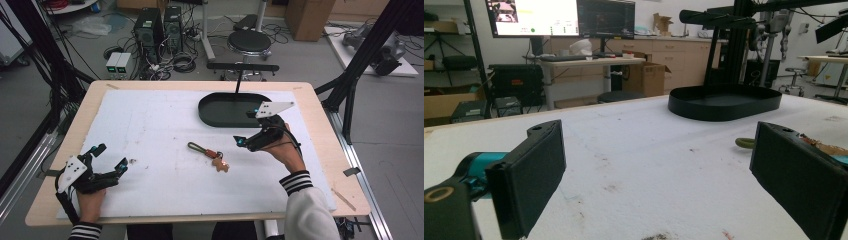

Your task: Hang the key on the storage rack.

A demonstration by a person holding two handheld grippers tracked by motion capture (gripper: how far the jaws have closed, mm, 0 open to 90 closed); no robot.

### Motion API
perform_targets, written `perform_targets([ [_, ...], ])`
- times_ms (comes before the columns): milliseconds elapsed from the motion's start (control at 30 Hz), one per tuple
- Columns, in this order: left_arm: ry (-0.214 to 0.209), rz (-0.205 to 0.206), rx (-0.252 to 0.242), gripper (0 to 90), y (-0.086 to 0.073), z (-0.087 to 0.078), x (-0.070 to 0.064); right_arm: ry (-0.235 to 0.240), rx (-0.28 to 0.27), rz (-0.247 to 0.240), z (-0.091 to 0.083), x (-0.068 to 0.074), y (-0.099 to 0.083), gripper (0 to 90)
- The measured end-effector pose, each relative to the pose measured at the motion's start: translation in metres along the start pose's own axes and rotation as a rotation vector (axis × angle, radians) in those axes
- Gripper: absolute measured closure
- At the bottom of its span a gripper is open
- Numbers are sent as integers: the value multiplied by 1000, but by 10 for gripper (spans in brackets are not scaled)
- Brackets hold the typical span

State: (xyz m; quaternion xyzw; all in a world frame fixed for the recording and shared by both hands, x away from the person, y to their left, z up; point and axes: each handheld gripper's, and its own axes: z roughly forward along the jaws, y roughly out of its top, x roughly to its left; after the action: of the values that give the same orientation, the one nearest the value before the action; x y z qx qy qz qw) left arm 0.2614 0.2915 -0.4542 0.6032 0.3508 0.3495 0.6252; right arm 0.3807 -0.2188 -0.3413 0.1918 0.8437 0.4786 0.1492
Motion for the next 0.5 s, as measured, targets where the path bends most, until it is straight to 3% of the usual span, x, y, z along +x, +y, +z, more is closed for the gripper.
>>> perform_targets([
  [233, 1, -1, 2, 82, 0, 0, 0, 56, 124, -47, 29, 5, 14, 6],
  [500, 0, -3, 5, 82, 0, 0, 0, 117, 223, -95, 61, 13, 26, 6],
])
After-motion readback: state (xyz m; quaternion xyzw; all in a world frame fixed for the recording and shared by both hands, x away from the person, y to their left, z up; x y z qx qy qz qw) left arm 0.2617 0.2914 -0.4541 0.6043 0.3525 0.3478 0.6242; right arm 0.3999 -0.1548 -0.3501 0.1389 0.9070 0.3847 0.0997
